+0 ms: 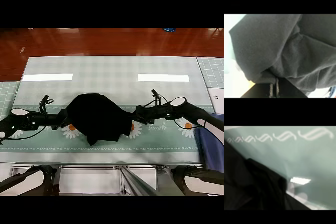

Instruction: Fold the shirts.

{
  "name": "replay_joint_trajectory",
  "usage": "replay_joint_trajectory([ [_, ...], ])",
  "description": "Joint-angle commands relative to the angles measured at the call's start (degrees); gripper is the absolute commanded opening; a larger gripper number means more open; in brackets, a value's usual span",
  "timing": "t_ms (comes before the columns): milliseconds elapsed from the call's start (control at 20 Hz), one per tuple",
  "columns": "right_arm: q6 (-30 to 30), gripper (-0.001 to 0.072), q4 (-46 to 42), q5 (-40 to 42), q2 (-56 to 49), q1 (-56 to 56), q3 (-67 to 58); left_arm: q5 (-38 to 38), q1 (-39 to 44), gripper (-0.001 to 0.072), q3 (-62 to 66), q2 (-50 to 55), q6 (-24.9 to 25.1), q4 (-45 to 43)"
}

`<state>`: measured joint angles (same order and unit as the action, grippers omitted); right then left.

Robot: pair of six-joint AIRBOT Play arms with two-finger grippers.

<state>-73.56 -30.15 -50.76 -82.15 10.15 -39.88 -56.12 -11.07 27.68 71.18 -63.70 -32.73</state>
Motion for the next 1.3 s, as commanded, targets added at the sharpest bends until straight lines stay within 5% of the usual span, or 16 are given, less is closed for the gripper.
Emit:
replay_joint_trajectory([
  [0,0.37,0.0352,-0.44,0.15,-2.8,0.44,-2.82,0.0,0.04,0.002,0.07,0.0,0.04,-0.02],
  [450,0.76,0.0348,0.31,1.25,-2.8,5.42,-3.17,-0.02,0.04,0.002,0.07,0.0,0.04,0.0],
  [550,1.9,0.0028,0.02,0.26,-2.78,5.77,-3.87,-0.04,0.0,0.002,0.26,-0.15,0.04,-0.02],
  [700,3.08,0.0024,-2.86,-8.39,-1.27,2.1,-9.7,-4.87,-0.85,0.002,5.27,-2.58,0.33,0.0],
  [1000,-8.07,0.0024,-21.38,-12.57,12.87,-10.75,-34.88,-6.08,-6.62,0.0019,31.04,-14.23,-1.75,0.0],
  [1250,-7.41,0.0024,-23.32,-20.22,21.2,-12.83,-58.38,-7.54,-7.28,0.0019,57.22,-17.46,-5.09,-0.02],
])
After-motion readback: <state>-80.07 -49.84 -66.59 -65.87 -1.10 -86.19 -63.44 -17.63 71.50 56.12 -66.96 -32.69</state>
